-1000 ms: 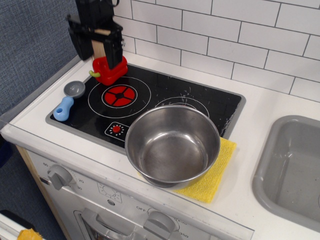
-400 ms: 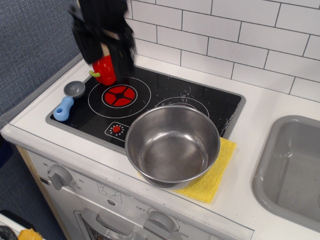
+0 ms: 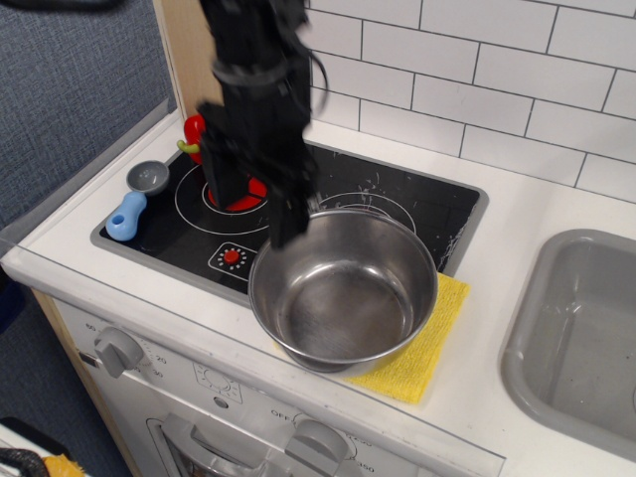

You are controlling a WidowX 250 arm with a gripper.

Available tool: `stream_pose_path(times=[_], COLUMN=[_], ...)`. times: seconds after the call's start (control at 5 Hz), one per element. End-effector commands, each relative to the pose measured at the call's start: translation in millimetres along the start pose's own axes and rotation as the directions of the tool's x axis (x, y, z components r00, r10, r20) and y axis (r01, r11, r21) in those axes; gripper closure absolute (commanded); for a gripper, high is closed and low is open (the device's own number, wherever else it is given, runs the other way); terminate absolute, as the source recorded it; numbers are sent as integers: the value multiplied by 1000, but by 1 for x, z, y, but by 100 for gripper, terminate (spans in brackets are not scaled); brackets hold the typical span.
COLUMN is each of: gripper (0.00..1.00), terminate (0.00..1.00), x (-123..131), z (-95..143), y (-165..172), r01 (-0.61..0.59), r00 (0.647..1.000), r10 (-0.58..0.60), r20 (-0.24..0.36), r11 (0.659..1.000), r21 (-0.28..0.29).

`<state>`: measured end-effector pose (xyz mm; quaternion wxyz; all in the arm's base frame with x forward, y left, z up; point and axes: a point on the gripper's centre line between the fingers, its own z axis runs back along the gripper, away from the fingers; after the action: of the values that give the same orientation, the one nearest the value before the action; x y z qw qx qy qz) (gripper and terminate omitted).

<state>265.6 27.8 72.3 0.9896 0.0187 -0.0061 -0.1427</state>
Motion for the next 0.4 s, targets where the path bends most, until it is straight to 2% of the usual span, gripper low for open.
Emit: stream_pose_path(times=[0.0, 0.2], gripper=[0, 100], terminate=[0, 0], x=[-1, -1], z=[-22, -19], y=[3, 2], r01=[-53, -47], r00=[999, 999], r10=[53, 47], r20=[-9, 21], r11=[998, 998], r21=[36, 30])
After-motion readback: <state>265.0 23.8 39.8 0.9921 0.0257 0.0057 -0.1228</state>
